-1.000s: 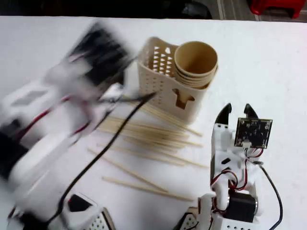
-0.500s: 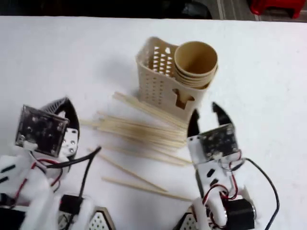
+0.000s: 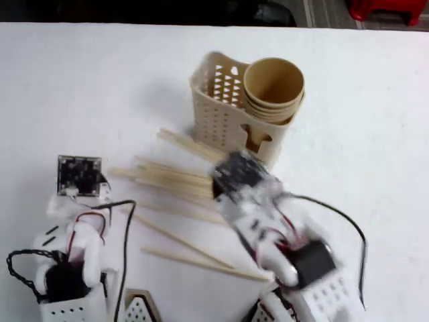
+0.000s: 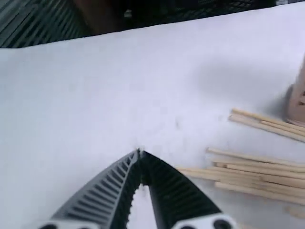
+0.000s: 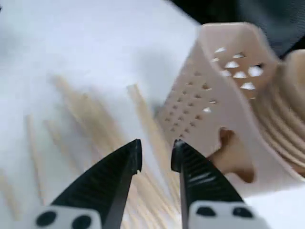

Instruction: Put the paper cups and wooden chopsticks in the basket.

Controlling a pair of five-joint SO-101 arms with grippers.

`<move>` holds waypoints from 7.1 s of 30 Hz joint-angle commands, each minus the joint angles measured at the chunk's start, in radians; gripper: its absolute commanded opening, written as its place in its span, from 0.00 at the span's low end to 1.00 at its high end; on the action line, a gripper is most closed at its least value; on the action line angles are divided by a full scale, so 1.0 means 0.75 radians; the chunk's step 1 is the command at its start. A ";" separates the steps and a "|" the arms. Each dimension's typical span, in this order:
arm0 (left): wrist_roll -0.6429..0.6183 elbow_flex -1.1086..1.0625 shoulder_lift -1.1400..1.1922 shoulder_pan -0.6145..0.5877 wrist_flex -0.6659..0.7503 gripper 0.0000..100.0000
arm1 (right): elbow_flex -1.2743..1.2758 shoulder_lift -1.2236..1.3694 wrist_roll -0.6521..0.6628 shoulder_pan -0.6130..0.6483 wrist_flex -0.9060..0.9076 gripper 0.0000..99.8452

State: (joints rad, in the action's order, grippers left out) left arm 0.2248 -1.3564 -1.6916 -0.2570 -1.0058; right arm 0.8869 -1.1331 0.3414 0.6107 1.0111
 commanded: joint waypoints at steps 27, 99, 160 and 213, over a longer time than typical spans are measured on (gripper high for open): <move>-0.176 -0.104 -0.109 -0.273 0.057 0.11 | -1.062 2.014 0.233 0.144 0.005 0.25; -0.174 -0.123 -0.109 -0.273 0.076 0.11 | -1.780 1.920 0.104 0.122 0.768 0.12; -0.174 -0.123 -0.109 -0.273 0.076 0.11 | -1.829 1.797 0.256 0.052 0.725 0.02; -0.172 -0.123 -0.109 -0.273 0.078 0.11 | -1.999 1.777 -0.200 -0.318 -0.228 0.02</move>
State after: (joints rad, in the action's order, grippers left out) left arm 0.1005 -1.4546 -1.7545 -0.4580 -0.9705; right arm -0.6705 0.2601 0.2002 0.3821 0.8884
